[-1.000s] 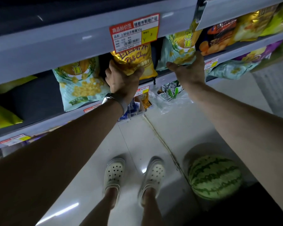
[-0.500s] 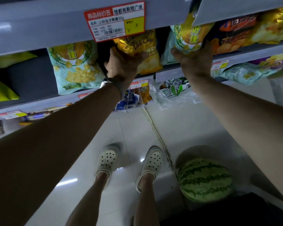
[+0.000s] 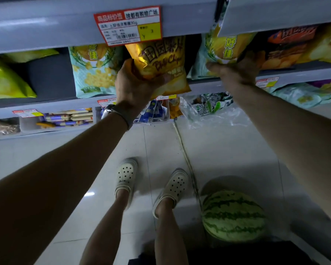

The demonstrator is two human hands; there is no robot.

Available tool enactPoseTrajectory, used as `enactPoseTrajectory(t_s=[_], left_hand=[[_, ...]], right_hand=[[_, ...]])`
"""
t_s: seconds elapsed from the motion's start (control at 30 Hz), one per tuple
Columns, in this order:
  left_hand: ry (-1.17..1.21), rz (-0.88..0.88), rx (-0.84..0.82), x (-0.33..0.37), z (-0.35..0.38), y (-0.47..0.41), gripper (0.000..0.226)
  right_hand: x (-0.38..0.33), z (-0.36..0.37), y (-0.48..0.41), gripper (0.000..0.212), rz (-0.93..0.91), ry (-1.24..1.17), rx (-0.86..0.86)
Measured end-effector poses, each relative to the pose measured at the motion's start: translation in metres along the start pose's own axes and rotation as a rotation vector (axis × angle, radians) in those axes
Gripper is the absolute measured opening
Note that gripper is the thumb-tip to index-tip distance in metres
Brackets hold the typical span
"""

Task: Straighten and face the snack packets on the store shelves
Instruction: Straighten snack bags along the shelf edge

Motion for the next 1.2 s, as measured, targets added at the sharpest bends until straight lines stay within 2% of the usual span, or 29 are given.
enactPoseTrajectory(t_s=[0.07,0.13,0.23,0.33,0.43,0.8,0.93,1.2], left_hand=[[0.044,0.003,-0.022,-0.005,-0.001,0.005,0.084],[0.063,0.008,-0.059,-0.011,-0.005,0.013,0.081],[0.093,0.036,-0.103,-0.023,-0.011,0.027,0.082],[0.077,0.054,-0.103,-0.033,-0.02,0.039,0.078],[0.082,0.03,-0.097,-0.047,-0.035,0.048,0.077],[0.079,0.008,-0.096,-0.081,-0.109,0.058,0.069],[0.071,0.04,-0.111,-0.076,-0.119,0.047,0.069],[0.091,0.055,-0.165,-0.066,-0.106,0.036,0.081]], right_hand=[[-0.004,0.0,0.006,0.128,0.001,-0.066,-0.089],[-0.008,0.0,0.016,0.113,-0.022,-0.149,-0.167],[-0.012,0.0,0.026,0.094,-0.024,-0.343,-0.121],[-0.025,0.006,0.04,0.088,-0.049,-0.391,-0.103],[-0.039,0.018,0.054,0.083,-0.061,-0.402,-0.16],[-0.103,0.076,0.082,0.079,-0.031,-0.35,-0.244],[-0.114,0.089,0.086,0.102,0.042,-0.333,-0.238],[-0.101,0.086,0.096,0.09,0.002,-0.423,-0.226]])
Point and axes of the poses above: each hand's wrist, its own y-axis away from the middle knuckle, its own z-axis out of the palm, x = y × z, the point moved 4 cm from there along -y, towards the middle knuckle, and after that the axes turned 1 degree about -x, right-handed, at the moved point
